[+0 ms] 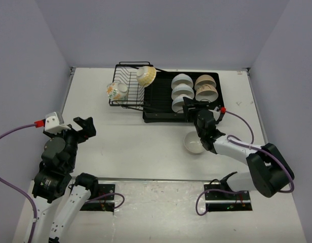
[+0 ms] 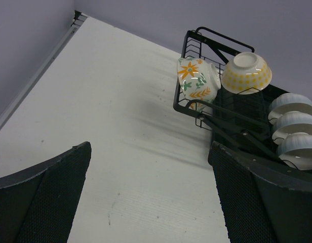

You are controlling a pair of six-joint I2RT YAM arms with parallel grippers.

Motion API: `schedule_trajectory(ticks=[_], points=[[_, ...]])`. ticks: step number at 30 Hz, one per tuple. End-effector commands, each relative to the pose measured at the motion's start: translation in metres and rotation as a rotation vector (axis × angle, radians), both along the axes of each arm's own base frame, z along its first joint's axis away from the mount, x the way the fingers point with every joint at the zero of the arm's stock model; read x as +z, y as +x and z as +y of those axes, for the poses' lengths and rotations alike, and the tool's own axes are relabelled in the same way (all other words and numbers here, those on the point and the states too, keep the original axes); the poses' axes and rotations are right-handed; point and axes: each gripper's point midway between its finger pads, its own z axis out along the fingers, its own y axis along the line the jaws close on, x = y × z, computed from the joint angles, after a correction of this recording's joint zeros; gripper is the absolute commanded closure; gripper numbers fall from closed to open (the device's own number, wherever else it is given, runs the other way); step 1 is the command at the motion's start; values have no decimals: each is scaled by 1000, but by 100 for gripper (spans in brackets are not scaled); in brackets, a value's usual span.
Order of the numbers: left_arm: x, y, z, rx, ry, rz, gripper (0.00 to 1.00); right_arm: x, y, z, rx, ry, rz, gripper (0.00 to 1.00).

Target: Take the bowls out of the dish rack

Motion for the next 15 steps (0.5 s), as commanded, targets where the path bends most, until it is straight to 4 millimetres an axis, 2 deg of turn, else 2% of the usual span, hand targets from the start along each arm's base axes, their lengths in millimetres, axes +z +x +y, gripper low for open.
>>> schedule_trajectory(ticks=[1, 9, 12, 14, 15], points=[[5, 2, 0, 1, 4, -27, 0, 25, 16, -7, -67, 14, -72, 45], [5, 2, -1, -3, 4, -24, 0, 15, 32, -4, -58, 10, -104, 53], [5, 2, -1, -6, 4, -24, 0, 19, 38, -1, -43, 14, -150, 57], [5, 3, -2, -9, 4, -24, 0, 14, 40, 1, -41, 27, -153, 59], [5, 3, -2, -9, 4, -22, 0, 19, 41, 0, -46, 48, -173, 61]])
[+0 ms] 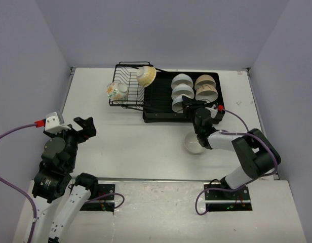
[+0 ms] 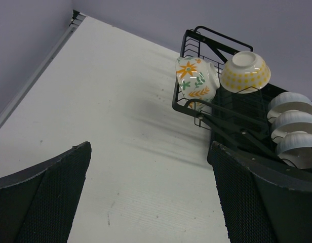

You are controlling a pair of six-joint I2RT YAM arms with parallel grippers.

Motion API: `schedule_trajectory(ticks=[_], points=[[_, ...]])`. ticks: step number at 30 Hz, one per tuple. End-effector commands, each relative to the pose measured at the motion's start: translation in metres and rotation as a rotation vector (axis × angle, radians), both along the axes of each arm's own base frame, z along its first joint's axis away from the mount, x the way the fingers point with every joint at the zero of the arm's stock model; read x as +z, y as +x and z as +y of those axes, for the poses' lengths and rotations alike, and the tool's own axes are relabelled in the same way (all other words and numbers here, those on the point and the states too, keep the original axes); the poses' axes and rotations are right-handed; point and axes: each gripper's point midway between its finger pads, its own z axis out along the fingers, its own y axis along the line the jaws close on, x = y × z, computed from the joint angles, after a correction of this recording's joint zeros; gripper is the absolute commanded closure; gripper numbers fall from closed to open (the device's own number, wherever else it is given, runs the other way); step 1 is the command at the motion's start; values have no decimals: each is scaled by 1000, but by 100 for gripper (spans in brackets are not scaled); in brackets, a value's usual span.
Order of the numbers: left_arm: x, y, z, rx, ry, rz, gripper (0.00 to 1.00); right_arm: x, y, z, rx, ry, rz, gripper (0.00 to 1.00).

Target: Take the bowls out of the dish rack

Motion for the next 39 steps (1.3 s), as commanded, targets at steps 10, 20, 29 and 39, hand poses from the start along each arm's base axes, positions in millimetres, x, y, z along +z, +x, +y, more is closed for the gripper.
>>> schedule_trajectory(ticks=[10, 20, 29, 39], points=[[3, 4, -4, -15, 8, -13, 0, 26, 19, -1, -25, 102, -177, 68], [2, 6, -5, -16, 9, -5, 0, 15, 22, -4, -32, 140, -172, 75], [0, 7, -5, -17, 13, 1, 0, 12, 19, -7, -30, 185, -185, 87], [0, 8, -5, -18, 14, 4, 0, 28, 12, -10, -22, 213, -261, 100]])
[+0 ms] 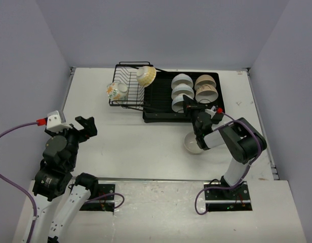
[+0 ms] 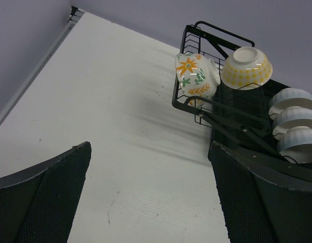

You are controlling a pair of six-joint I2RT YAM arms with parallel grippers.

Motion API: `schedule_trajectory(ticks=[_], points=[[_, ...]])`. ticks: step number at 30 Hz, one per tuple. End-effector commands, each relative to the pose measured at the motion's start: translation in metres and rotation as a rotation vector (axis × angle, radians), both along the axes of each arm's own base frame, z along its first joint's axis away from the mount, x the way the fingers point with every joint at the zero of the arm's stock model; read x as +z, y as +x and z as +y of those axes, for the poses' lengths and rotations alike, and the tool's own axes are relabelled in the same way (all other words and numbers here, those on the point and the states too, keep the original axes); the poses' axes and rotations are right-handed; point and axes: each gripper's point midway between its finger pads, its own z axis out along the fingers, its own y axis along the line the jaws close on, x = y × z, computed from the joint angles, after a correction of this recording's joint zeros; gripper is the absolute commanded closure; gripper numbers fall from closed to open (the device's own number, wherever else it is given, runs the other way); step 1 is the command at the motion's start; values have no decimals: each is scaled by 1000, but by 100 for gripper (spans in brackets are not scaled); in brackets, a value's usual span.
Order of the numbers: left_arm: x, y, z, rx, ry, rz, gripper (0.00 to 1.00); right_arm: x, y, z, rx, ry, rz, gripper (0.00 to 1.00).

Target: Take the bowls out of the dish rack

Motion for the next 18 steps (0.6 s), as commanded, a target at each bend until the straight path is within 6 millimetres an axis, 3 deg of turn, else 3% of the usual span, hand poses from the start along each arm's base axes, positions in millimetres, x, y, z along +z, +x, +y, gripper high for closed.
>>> schedule_trajectory(ticks=[1, 2, 18], points=[[3, 5, -3, -11, 8, -13, 0, 31, -4, -4, -8, 54, -129, 100], [3, 5, -3, -9, 10, -12, 0, 39, -6, -5, -6, 74, -167, 100], [4, 4, -2, -6, 9, -15, 0, 67, -19, -9, 2, 105, -279, 100]])
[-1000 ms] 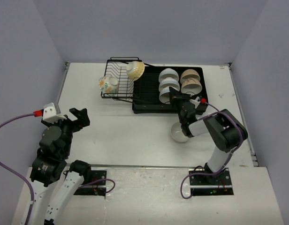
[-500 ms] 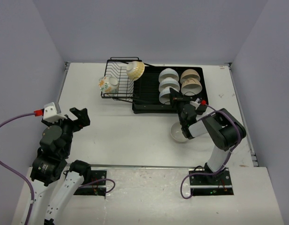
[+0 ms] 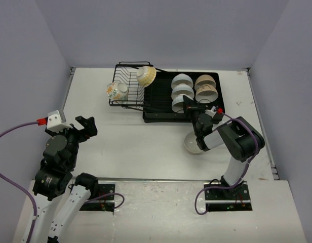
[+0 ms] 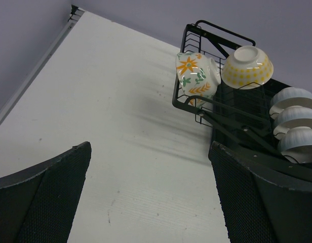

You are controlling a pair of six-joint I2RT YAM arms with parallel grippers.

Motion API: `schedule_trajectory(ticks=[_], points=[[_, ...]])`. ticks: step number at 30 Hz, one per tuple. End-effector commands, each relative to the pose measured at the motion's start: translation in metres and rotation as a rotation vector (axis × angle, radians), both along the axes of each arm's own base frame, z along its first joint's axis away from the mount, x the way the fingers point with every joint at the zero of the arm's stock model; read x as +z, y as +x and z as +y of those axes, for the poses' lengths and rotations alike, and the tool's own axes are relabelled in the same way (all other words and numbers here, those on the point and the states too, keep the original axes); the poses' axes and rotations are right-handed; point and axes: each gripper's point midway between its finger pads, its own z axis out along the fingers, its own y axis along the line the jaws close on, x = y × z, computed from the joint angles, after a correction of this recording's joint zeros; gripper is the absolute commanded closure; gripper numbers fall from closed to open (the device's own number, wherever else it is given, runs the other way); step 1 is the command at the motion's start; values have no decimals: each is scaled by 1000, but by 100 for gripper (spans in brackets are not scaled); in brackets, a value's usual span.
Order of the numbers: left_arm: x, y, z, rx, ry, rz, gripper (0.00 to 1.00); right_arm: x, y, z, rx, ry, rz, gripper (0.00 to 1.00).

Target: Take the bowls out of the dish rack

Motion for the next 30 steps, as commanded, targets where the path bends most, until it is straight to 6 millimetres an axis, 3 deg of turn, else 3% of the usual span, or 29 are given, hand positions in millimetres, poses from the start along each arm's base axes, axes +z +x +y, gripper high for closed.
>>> schedule_trajectory(ticks=[1, 18, 30], points=[[4, 4, -2, -6, 8, -17, 0, 73, -18, -11, -15, 112, -258, 100], [5, 3, -1, -6, 7, -22, 0, 124, -35, -9, 18, 107, -390, 100], [5, 3, -1, -6, 7, -22, 0, 134, -41, -7, 52, 133, -411, 100]])
